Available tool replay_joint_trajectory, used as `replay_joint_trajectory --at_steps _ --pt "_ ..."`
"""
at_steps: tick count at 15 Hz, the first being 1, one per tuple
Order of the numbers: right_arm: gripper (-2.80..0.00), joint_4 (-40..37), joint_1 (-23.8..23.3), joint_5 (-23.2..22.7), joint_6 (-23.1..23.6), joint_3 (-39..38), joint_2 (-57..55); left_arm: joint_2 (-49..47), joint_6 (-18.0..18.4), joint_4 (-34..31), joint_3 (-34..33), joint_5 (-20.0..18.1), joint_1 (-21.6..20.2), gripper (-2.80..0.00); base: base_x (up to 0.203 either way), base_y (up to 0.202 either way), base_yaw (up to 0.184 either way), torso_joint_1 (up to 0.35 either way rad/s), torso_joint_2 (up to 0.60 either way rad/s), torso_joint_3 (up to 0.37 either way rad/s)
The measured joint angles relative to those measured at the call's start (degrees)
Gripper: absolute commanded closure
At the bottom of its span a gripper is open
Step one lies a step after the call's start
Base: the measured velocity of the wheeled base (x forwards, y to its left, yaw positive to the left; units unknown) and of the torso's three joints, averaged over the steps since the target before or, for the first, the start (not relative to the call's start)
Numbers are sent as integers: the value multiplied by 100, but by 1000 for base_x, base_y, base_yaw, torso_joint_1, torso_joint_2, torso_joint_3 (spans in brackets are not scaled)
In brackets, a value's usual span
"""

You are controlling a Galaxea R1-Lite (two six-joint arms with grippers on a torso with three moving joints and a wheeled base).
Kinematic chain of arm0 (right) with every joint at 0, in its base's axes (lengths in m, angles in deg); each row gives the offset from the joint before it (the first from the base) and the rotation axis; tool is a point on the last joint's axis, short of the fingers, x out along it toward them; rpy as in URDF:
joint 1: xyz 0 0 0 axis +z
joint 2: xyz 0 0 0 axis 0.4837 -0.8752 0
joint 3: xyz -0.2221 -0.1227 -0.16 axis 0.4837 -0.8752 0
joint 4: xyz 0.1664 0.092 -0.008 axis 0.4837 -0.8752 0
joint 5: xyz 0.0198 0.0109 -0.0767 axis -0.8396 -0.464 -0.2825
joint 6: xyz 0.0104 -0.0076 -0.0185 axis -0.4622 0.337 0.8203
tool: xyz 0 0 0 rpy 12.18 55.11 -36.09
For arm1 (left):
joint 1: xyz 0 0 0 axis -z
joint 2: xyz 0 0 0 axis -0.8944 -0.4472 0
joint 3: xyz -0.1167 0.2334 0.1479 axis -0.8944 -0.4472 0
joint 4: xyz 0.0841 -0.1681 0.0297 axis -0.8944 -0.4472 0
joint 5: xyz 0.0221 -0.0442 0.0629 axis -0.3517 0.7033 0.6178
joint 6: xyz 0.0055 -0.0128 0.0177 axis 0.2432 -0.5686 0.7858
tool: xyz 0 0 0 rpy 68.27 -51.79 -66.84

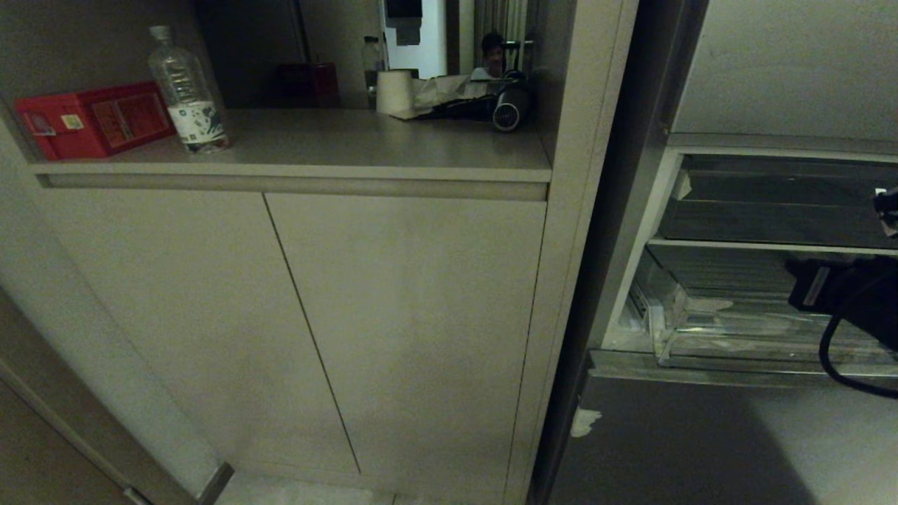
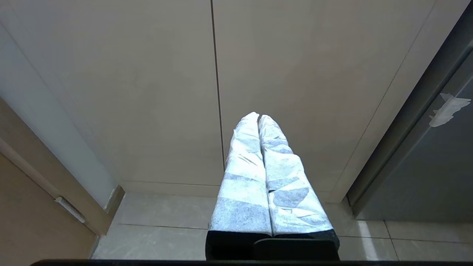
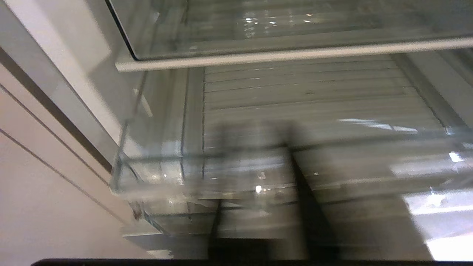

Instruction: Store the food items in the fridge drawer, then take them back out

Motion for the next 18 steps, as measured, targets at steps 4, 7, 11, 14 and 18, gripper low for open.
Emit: replay_joint_trajectory --at_steps 4,7,11,14,18 --pt "0 -1233 -87 -214 -55 1101 -529 0 0 1 0 0 0 0 0 0 0 0 0 0" --pt "0 -1271 -125 -236 -385 1243 -932 0 0 2 0 0 0 0 0 0 0 0 0 0" --pt "0 -1240 -179 -238 -441 1242 -1210 0 0 0 0 0 2 0 0 0 0 0 0 0" --pt "0 -1070 -211 -228 -422 1390 -1508 0 0 1 0 0 0 0 0 0 0 0 0 0" --pt "0 -1762 -233 -207 -324 1773 -1660 0 0 0 0 0 0 0 0 0 0 0 0 0"
